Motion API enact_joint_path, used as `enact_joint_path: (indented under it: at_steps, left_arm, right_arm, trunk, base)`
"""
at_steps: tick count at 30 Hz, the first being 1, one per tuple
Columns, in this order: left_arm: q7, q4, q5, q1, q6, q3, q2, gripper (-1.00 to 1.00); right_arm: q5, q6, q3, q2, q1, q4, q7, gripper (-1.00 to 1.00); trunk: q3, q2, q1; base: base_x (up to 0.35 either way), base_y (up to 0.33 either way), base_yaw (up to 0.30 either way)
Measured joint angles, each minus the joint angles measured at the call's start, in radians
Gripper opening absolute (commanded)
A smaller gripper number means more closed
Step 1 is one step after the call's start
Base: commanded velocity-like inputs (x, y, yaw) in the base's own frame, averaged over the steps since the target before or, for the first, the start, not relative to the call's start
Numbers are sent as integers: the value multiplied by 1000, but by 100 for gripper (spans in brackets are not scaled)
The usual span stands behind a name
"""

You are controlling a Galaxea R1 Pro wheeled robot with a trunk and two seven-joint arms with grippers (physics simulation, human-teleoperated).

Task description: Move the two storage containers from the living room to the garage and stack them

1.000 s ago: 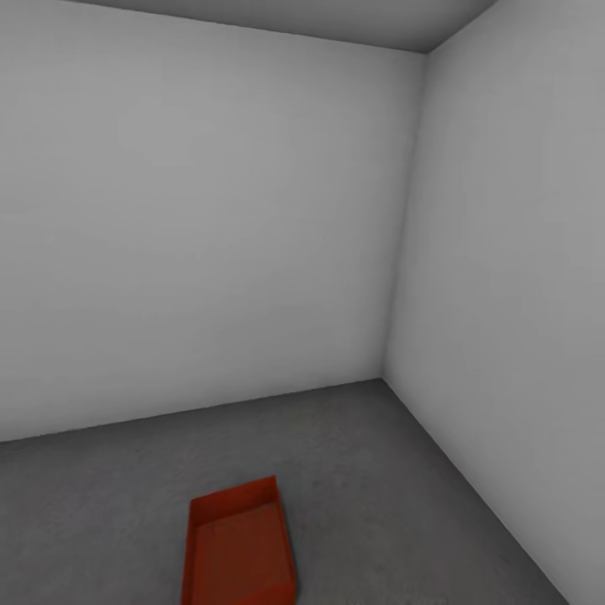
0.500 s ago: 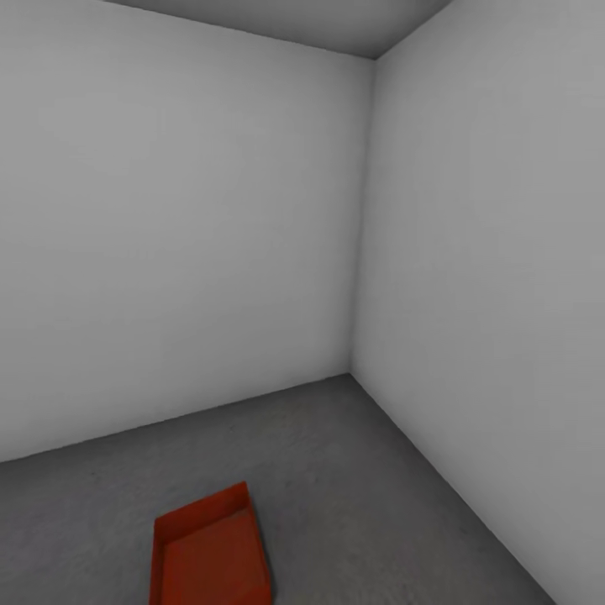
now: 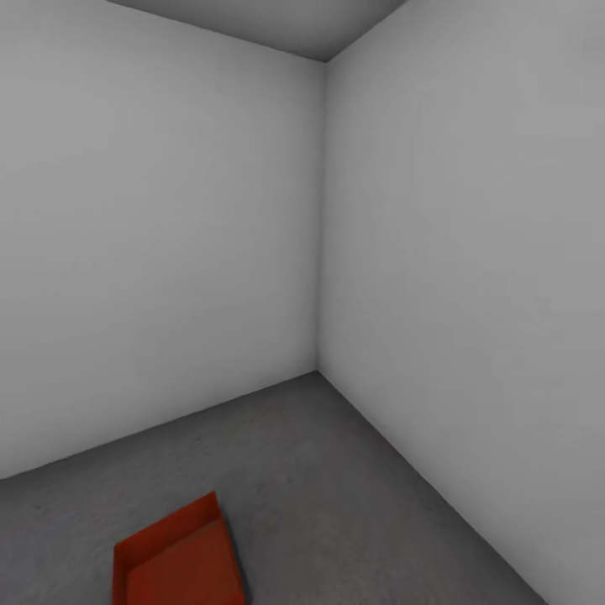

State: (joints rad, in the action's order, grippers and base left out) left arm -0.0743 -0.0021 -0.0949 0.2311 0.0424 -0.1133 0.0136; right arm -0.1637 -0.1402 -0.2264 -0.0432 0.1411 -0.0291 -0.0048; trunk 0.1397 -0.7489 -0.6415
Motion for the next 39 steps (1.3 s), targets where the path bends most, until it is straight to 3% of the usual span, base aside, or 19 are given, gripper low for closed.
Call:
enact_joint_path:
  at_steps: [39]
  left_arm:
    - [0,0,-1,0,0,0,-1,100]
  right_arm:
    - [-10,0,0,-2,0,0,1,100]
  trunk:
    - [0,0,0]
  base:
    - [0,0,-299]
